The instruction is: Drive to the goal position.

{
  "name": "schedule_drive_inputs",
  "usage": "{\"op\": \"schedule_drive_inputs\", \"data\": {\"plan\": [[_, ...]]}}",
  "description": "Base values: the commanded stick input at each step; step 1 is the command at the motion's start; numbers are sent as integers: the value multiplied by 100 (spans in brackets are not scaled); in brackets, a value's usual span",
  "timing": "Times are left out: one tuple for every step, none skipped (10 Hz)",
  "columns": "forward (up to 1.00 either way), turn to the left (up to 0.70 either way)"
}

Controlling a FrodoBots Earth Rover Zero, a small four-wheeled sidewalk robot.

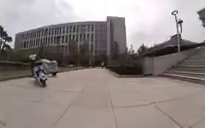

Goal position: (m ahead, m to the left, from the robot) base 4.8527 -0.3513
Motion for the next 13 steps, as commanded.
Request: {"op": "schedule_drive_inputs", "data": {"plan": [[70,2],[70,2],[70,2],[70,1],[70,-2],[70,-9],[70,-12],[70,-13],[70,-13],[70,-13],[70,-13],[70,-13],[70,-13]]}}
